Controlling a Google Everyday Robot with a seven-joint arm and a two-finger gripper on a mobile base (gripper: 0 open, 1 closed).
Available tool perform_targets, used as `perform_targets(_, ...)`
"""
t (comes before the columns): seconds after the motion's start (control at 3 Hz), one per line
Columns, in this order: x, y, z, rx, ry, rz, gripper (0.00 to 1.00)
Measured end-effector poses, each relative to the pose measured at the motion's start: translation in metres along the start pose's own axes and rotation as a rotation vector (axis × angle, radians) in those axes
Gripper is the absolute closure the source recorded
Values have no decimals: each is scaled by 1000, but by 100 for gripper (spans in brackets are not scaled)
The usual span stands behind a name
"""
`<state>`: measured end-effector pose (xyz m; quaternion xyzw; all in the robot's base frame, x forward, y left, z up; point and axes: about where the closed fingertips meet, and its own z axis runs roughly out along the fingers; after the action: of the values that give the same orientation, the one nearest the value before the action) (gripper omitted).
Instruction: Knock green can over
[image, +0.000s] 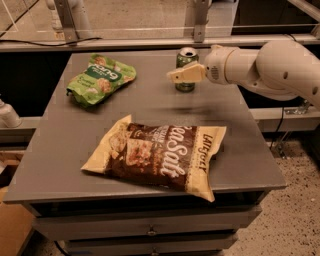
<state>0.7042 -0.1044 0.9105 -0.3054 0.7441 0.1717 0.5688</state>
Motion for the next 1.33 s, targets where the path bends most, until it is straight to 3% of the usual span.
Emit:
perform_targets(0.33, 10, 1, 15, -7, 17, -2, 0)
perform_targets(0.67, 4, 8, 22, -44, -26, 10, 0)
perform_targets(1.0, -15, 41, 23, -139, -116, 23, 0)
perform_targets(1.33, -40, 92, 6, -285, -208, 54, 0)
